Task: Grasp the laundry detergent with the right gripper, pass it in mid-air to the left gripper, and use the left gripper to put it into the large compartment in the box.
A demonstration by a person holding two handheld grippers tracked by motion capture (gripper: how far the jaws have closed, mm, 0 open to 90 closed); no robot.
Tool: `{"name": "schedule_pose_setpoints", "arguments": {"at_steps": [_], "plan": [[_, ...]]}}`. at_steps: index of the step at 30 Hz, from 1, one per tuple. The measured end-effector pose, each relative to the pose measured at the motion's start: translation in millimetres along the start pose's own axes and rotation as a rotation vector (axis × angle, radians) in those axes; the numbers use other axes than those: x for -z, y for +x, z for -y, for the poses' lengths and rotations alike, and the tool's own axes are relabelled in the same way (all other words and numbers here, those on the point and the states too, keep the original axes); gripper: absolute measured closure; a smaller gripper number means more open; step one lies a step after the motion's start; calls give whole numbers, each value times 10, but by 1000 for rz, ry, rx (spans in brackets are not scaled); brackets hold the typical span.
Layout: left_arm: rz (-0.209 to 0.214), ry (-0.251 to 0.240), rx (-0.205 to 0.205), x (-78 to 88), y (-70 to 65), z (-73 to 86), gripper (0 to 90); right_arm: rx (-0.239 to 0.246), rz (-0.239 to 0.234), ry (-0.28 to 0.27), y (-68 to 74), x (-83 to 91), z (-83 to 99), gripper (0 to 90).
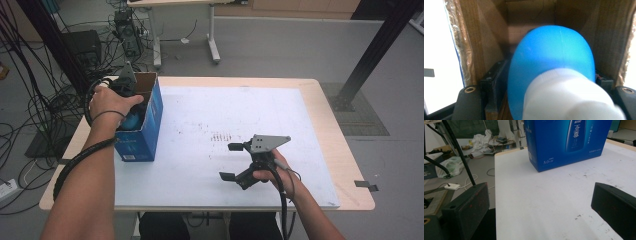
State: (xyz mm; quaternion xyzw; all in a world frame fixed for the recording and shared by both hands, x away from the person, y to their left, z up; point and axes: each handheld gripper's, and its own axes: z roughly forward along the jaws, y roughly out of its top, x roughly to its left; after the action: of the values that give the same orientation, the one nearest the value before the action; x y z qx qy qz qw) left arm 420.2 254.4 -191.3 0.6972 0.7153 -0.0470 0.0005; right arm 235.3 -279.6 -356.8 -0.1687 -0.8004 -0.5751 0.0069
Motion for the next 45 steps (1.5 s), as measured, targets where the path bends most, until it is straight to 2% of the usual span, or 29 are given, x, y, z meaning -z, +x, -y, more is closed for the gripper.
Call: {"name": "schedule_pose_setpoints", "arguments": {"at_steps": [7, 10, 17, 20, 25, 27, 35, 42, 45], "plan": [[-2, 1, 4, 121, -18, 4, 307, 2, -3, -1, 5, -1, -12, 17], [17, -17, 1, 220, -10, 24, 291, 5, -1, -1, 10, 1, -15, 17], [0, -28, -6, 424, -89, 32, 298, 4, 1, -4, 19, 7, -18, 17], [-6, -40, -8, 563, -119, 51, 298, 6, 2, -4, 24, 19, -21, 17], [1, -57, -23, 694, -133, 82, 283, 8, 2, -6, 31, 28, -24, 17], [-9, -59, -31, 735, -162, 89, 250, 10, 4, -5, 34, 29, -29, 17], [-4, -90, -84, 887, -264, 142, 172, 12, 3, 0, 30, 30, -50, 17], [42, -99, -157, 956, -373, 172, 105, 10, 23, 37, 17, 47, -123, 17], [50, -95, -175, 957, -405, 169, 93, -6, 35, 58, 5, 67, -158, 17]]}}
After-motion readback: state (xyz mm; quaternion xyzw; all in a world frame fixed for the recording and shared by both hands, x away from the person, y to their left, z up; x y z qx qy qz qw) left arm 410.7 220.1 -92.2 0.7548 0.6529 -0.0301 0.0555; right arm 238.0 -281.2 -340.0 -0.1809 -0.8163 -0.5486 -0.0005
